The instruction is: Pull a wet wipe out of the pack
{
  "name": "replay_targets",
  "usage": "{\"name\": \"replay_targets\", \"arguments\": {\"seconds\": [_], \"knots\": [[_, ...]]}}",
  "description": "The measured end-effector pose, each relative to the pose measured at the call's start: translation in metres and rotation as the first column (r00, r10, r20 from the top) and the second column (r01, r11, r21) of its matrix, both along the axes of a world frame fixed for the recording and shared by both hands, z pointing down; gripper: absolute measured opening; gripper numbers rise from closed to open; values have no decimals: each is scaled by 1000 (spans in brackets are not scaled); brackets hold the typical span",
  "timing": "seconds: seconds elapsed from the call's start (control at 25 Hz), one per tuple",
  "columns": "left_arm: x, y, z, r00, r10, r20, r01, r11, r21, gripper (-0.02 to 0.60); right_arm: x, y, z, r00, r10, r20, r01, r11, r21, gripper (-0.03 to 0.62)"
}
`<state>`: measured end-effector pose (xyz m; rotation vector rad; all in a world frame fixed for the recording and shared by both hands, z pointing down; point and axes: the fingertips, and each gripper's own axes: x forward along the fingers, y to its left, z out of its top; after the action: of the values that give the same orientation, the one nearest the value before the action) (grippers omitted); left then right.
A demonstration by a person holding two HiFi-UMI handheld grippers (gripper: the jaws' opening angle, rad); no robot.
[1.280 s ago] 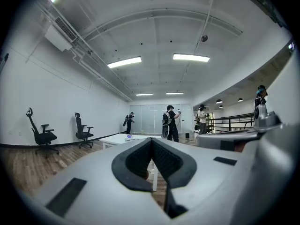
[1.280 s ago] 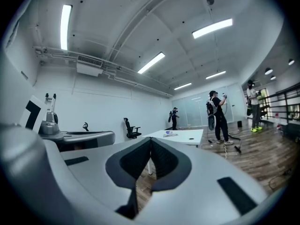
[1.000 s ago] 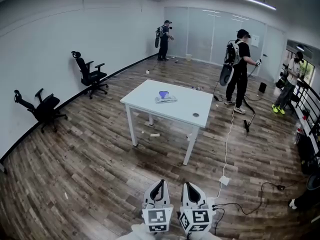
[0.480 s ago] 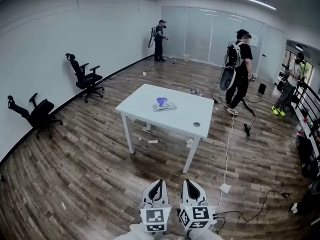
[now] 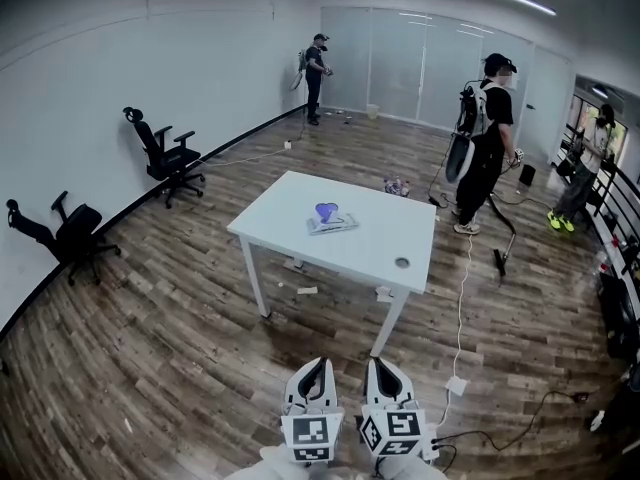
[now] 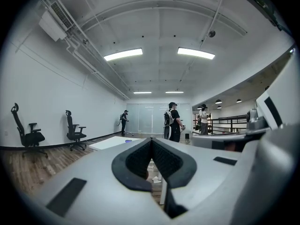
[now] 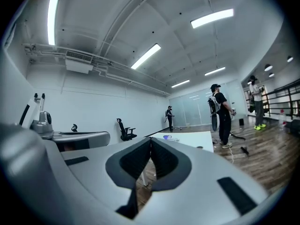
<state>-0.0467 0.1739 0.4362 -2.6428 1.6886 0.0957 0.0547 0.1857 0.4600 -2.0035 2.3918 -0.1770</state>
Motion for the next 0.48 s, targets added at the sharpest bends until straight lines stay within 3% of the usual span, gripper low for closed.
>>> {"name": "replay_targets", "arguments": {"seconds": [0.48], "knots": [[-4, -82, 9, 1000, 15, 10, -14, 1000, -15, 0, -6, -82, 7, 1000, 1, 14, -1, 1000, -23, 9]]}}
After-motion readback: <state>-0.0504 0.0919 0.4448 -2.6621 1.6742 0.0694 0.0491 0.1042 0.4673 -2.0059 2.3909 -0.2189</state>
